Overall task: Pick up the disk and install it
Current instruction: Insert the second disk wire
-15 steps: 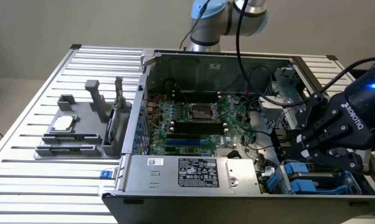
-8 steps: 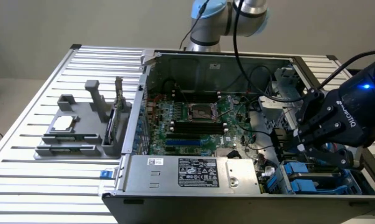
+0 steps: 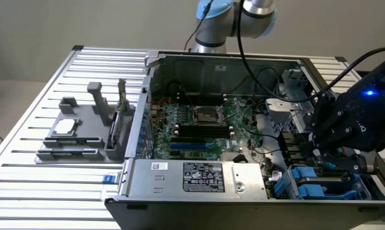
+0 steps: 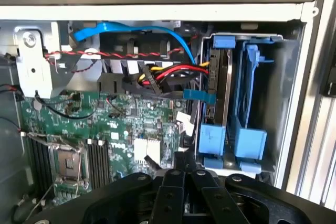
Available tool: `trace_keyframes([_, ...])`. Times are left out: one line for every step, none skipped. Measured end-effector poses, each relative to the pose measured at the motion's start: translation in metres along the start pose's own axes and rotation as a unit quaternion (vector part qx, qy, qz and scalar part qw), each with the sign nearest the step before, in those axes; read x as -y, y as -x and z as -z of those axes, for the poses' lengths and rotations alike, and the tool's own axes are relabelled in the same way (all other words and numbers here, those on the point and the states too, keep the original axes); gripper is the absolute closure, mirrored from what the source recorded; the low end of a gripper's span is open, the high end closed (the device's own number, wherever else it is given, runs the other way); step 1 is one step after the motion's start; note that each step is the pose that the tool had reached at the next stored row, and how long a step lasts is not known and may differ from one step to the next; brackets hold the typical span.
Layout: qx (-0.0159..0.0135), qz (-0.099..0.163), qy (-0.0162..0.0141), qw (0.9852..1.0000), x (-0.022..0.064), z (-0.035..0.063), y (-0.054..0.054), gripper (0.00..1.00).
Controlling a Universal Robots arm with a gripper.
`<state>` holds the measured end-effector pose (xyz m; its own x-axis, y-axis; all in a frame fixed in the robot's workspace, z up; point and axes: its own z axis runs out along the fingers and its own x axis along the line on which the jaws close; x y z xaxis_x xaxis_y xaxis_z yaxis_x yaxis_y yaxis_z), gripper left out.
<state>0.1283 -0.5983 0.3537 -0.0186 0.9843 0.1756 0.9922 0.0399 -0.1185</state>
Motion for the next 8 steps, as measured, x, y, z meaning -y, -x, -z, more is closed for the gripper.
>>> trace_keyframes([0.0005,0.002,0.0087,1.0000,0.0015,-0.0001,0.0000,0.89])
trace_keyframes([0.0014,0.003,0.0157,0.9999,0.0029,-0.0001,-0.0001,0.89])
trace_keyframes([0.0016,0.003,0.0192,0.9998,0.0037,-0.0002,-0.0001,0.89])
trace_keyframes([0.0016,0.003,0.0193,0.9998,0.0036,-0.0002,-0.0001,0.89])
trace_keyframes([0.0016,0.003,0.0194,0.9998,0.0037,-0.0002,-0.0001,0.89])
trace_keyframes([0.0017,0.003,0.0194,0.9998,0.0037,-0.0002,-0.0001,0.89])
trace_keyframes([0.0017,0.003,0.0194,0.9998,0.0037,-0.0002,-0.0001,0.89])
trace_keyframes([0.0016,0.003,0.0194,0.9998,0.0037,-0.0002,-0.0001,0.89])
